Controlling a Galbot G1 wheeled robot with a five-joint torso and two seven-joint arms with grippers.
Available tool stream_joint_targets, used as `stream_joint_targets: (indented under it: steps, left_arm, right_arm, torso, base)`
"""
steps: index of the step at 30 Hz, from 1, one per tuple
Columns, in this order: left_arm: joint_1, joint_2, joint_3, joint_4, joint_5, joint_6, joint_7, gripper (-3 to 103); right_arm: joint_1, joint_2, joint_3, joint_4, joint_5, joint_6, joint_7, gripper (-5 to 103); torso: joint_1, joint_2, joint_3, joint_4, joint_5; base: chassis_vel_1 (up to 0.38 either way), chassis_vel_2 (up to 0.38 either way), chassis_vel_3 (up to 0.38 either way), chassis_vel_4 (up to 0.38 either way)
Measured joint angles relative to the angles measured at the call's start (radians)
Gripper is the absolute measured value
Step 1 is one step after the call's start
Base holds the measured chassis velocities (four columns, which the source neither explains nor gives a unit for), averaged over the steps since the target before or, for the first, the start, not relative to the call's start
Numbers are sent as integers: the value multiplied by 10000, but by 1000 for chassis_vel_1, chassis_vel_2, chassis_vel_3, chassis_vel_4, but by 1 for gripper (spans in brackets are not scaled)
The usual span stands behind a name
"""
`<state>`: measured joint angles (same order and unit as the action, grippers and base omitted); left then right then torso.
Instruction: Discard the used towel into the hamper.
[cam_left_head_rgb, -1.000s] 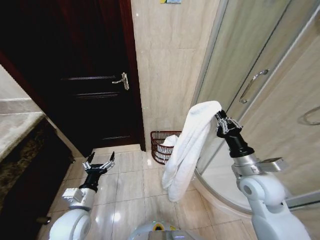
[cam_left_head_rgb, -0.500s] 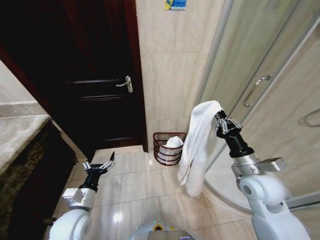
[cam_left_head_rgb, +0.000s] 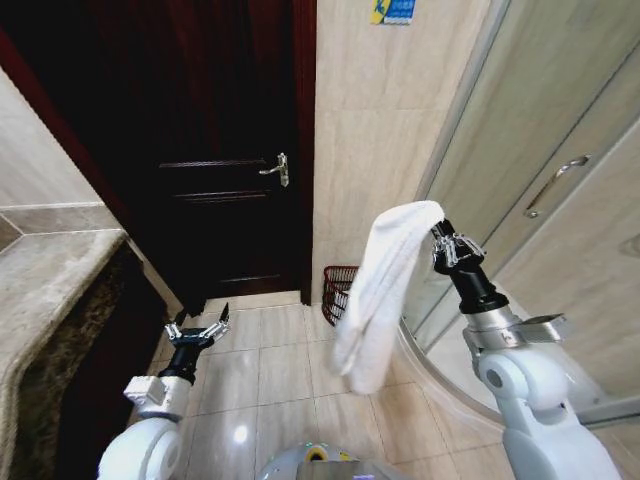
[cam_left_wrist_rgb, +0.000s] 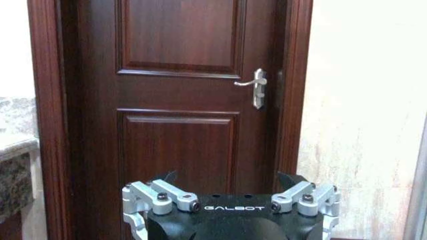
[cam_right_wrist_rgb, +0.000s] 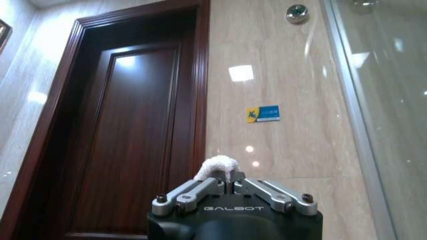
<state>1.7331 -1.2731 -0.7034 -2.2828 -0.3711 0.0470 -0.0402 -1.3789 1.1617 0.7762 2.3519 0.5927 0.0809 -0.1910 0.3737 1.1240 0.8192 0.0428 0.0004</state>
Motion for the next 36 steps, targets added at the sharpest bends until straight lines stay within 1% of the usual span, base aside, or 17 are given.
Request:
stream_joint_targets:
  steps: [6, 23, 30, 32, 33, 36]
  left_arm:
    - [0, 0, 0, 0, 0, 0, 0, 98]
    - [0, 0, 0, 0, 0, 0, 0, 98]
    - [0, 0, -1, 0, 0, 0, 0, 98]
    - [0, 1, -1, 0, 0, 0, 0, 98]
    - [0, 2, -2, 0, 0, 0, 0, 98]
    - [0, 3, -4, 0, 0, 0, -1, 98]
  right_arm:
    - [-21, 8, -16, 10, -1, 66, -13, 3]
    - [-80, 44, 78, 98, -37, -30, -84, 3]
    - [-99, 26, 125, 107, -14, 22, -20, 3]
    - [-102, 22, 137, 107, -11, 36, -31, 3]
    - [-107, 14, 150, 107, -9, 47, -47, 3]
    - [-110, -3, 173, 108, 0, 56, -80, 3]
  torso:
    - [-13, -29, -15, 1, -6]
    - [-31, -67, -36, 0, -3]
    - [-37, -77, -42, 0, -3]
    - [-37, -79, -42, 2, -6]
    - [-36, -81, -43, 2, -14]
    - [-26, -52, -28, 4, -6]
  base:
    - [0, 0, 0, 0]
    - [5, 3, -5, -8]
    - [118, 130, -130, -124]
    - [170, 171, -155, -163]
    - [159, 154, -165, -163]
    - [123, 115, -55, -108]
